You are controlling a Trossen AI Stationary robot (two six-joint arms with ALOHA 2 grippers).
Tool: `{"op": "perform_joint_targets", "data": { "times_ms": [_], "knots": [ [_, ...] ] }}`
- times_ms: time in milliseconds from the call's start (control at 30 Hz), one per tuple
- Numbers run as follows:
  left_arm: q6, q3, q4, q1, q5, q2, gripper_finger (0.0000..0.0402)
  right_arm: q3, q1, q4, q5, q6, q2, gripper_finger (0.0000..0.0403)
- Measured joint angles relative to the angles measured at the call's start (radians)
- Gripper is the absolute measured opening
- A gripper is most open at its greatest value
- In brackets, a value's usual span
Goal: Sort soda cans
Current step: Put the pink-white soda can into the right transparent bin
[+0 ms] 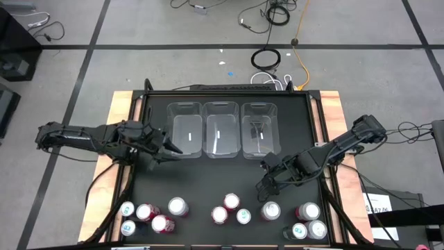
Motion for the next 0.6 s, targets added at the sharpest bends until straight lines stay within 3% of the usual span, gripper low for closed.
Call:
{"op": "perform_joint_targets", "data": {
  "times_ms": [267, 600],
  "knots": [
    [-0.001, 0.0, -0.002, 0.0, -0.003, 0.0, 0.0131, 0.0, 0.0, 0.002, -0.023, 0.002, 0.0, 0.0062],
    [-0.001, 0.0, -0.002, 0.001, -0.004, 0.0, 0.0131, 0.0, 0.0, -0.008, -0.025, -0.029, 0.0, 0.0234]
  ]
}}
